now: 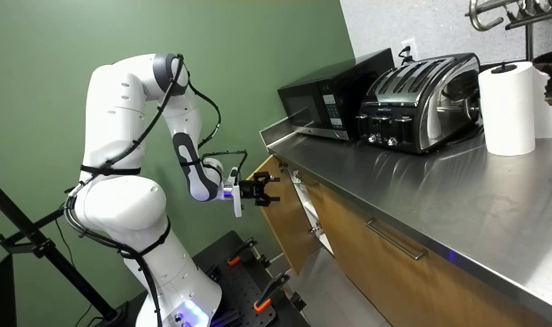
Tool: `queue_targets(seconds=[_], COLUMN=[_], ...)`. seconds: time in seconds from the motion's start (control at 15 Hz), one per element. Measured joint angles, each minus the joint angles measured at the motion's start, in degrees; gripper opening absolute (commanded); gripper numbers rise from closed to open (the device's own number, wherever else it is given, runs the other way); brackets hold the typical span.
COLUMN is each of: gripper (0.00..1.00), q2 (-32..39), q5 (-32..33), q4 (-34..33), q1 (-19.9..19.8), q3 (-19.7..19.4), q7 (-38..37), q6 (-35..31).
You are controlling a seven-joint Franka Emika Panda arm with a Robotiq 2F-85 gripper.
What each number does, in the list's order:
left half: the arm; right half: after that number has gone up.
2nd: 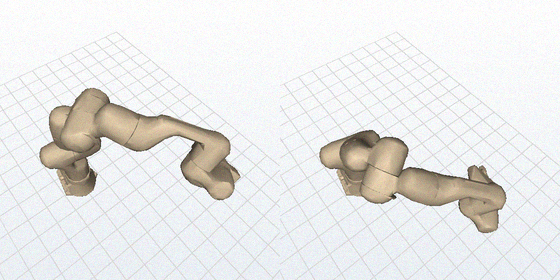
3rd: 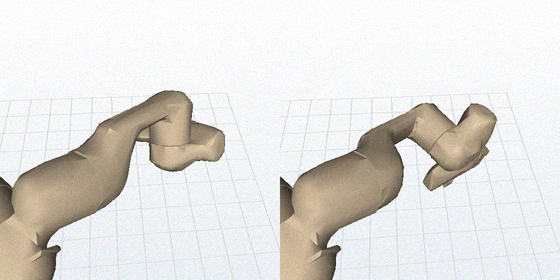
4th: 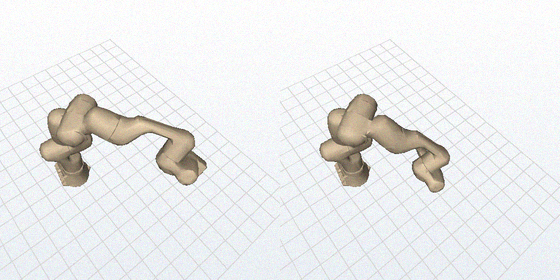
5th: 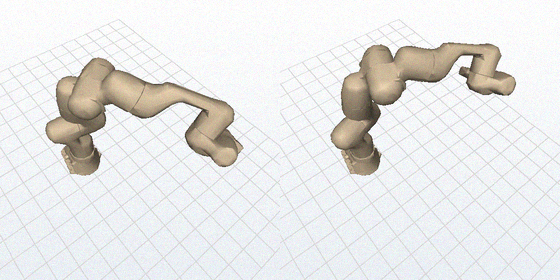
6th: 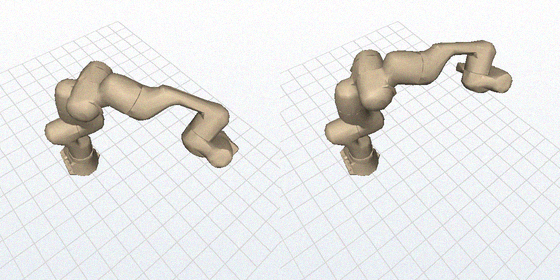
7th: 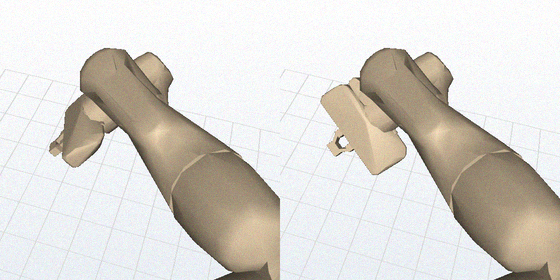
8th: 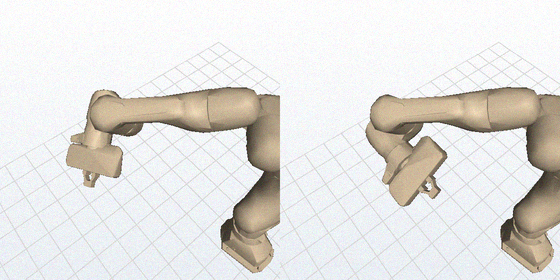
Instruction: Open the right door of the cabinet on the left
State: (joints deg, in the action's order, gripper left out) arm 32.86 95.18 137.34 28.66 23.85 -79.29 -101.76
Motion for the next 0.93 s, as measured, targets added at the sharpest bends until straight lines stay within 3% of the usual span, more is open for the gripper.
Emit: queue_targets(seconds=[0.27, 0.6, 0.93], gripper=[1.00, 1.00, 1.00], q2=[3.8, 17.4, 27.6], q5=[1.2, 6.6, 13.7], q4=[-2.2, -11.5, -20.9], q1=[2.6, 9.6, 11.6], q3=[-0.1, -2.2, -5.5], q7=[0.7, 3.3, 6.0], q6=[11.6, 27.2, 31.7])
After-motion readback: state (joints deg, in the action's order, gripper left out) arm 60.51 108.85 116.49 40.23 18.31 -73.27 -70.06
